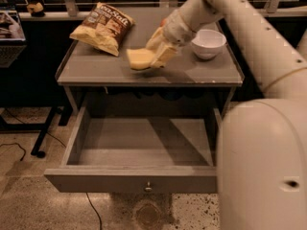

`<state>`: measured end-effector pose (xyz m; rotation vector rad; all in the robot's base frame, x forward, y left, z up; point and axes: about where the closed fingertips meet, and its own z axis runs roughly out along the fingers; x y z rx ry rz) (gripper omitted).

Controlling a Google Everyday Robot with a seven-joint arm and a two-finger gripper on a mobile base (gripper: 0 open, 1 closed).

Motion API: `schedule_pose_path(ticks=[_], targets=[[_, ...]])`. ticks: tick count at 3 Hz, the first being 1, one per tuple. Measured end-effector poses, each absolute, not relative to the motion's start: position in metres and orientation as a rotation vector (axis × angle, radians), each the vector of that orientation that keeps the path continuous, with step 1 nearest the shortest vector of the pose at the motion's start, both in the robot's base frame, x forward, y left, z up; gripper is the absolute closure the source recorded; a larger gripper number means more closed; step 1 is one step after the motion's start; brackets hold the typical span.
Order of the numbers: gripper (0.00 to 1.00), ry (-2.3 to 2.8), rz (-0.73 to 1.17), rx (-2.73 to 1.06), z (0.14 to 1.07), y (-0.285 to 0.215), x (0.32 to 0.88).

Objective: Place sponge into top drawer

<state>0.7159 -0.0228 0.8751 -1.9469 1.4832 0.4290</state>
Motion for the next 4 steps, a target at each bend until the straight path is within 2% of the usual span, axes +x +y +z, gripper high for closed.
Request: schedule_pose_path(ticks=[2,4], targets=[[1.0,1.439,0.353,-1.639,0.933,-0.061,0.654],[1.0,1.578,0.415,-1.582,0.866,-0.063,0.613]])
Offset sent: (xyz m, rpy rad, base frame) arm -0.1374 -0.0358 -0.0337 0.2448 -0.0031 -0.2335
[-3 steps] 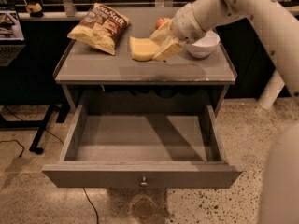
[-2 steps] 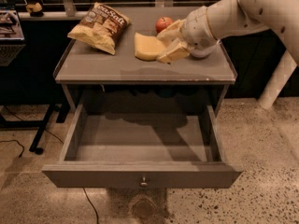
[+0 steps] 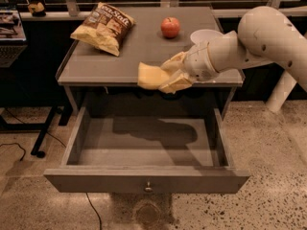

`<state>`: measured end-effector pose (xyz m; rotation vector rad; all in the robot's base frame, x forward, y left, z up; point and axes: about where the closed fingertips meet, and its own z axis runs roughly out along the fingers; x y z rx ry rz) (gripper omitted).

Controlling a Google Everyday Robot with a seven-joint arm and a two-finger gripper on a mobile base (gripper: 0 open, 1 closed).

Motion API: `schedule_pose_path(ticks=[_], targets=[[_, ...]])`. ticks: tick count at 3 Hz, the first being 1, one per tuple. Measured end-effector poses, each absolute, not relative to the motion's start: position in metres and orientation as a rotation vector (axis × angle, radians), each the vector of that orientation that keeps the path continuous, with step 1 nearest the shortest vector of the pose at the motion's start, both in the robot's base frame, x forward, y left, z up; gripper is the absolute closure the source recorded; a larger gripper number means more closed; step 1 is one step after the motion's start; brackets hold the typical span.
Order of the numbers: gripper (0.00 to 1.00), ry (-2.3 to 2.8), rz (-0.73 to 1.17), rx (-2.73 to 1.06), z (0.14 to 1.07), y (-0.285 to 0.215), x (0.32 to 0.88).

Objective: Place sponge into top drawer

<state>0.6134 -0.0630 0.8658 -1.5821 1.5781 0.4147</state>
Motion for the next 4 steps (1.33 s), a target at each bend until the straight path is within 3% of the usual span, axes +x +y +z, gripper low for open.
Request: schedule_pose_path(ticks=[4], targets=[[1.0,1.751,0.35,-1.404,0.797,-0.098,0.595]])
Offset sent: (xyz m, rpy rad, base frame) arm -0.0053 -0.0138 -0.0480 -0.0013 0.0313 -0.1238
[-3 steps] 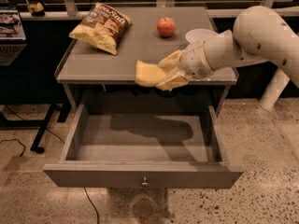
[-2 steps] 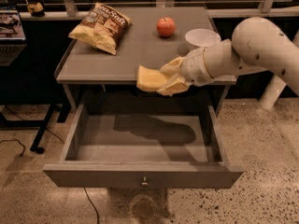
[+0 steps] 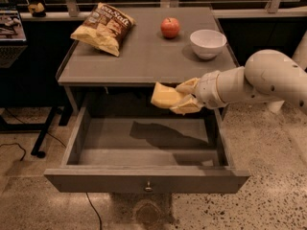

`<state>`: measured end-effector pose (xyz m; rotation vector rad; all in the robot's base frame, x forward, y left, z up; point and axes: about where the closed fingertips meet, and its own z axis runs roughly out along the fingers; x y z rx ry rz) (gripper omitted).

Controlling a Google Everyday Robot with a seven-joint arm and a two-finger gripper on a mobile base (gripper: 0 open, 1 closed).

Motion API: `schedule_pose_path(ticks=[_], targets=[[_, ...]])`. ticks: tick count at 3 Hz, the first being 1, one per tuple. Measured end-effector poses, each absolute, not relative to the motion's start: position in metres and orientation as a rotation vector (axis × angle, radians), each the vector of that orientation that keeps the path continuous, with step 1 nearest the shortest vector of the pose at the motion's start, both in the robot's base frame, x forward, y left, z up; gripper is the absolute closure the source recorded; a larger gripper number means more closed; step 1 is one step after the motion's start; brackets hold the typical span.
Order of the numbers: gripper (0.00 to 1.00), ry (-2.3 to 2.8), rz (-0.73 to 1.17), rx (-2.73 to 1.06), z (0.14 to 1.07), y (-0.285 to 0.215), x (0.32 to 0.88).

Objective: Place sponge into top drawer

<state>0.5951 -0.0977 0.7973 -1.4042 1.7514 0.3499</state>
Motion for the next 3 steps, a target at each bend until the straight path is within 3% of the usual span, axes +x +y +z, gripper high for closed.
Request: schedule_pose_path(ticks=[3], targets=[[1.0,1.932,0.35,-1.298,0.727,-0.141,0.585]])
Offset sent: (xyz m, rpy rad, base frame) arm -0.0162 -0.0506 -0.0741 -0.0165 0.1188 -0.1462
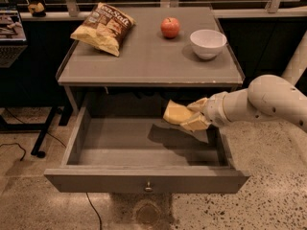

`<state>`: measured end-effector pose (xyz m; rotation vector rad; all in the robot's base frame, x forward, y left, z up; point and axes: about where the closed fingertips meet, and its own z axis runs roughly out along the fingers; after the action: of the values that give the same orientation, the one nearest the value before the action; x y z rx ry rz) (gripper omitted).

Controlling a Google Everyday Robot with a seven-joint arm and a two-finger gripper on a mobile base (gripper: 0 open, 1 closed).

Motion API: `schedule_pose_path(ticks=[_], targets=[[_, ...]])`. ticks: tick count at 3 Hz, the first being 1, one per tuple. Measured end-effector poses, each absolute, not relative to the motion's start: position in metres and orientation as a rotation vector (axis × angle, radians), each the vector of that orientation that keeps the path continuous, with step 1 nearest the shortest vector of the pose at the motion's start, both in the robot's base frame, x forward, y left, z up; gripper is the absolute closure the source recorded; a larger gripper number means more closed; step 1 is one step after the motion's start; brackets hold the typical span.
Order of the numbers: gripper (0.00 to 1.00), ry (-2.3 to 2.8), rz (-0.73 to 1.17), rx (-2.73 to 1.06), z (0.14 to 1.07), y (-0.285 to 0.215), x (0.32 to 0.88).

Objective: Place sponge into top drawer

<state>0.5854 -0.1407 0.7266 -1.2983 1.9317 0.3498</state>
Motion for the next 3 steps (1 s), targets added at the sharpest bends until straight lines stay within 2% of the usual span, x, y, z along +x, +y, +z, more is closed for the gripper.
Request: schedule_pose_path(ticks=[3], targets=[[1.0,2.107,0.394,-1.257,0.662,-0.172,0.603]])
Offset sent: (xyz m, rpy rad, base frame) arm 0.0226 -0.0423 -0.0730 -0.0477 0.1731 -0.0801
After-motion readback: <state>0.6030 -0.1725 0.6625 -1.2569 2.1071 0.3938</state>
